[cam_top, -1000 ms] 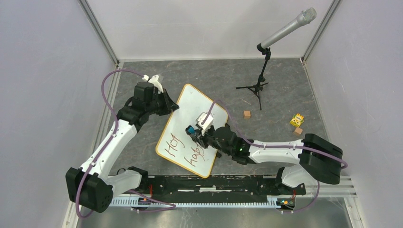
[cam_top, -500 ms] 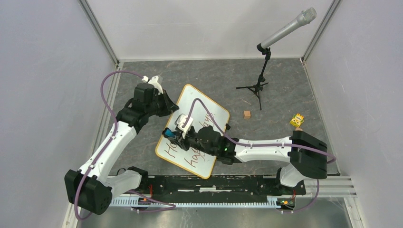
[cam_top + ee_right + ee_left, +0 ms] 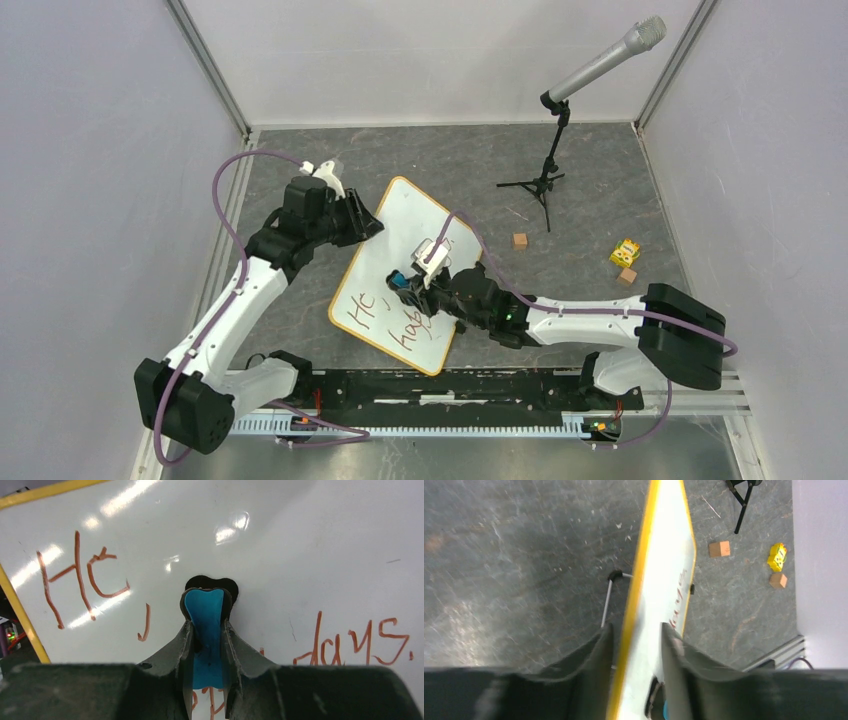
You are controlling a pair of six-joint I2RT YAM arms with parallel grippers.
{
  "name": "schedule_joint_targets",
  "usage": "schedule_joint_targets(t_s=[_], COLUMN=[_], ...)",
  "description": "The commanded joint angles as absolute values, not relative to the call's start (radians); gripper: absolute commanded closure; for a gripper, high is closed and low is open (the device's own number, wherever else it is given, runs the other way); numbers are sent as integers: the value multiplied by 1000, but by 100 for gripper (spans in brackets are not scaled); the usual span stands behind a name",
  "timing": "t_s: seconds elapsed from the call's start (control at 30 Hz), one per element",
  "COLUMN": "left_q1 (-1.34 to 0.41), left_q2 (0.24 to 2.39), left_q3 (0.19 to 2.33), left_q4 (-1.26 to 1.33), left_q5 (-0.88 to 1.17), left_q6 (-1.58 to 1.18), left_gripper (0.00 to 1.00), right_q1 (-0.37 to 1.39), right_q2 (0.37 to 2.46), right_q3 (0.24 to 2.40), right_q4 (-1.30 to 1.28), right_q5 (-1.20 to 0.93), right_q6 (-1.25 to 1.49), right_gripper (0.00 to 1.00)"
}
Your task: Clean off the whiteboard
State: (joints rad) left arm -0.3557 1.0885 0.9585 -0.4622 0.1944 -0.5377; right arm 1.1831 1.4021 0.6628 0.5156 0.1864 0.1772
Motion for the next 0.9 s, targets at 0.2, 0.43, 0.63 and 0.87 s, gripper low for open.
schedule_joint_targets(t_s=[0.2, 0.43, 0.63, 0.87], left_q1=[-330, -295, -295, -296], left_q2=[941, 836, 834, 807], left_q3=[947, 862, 818, 801], left_q4=[-664, -729, -724, -700], left_q5=[189, 220, 285, 303], left_q6=[-501, -493, -462, -443], left_gripper=[11, 11, 32, 61], right_q1=[1173, 1176, 1216, 1310], right_q2=[1372, 1367, 1417, 1518], right_q3=[628, 669, 753, 879], right_q4=[403, 375, 368, 358], right_q5=[226, 207, 187, 176], right_q6=[162, 137, 126, 131], right_gripper=[100, 100, 99, 99])
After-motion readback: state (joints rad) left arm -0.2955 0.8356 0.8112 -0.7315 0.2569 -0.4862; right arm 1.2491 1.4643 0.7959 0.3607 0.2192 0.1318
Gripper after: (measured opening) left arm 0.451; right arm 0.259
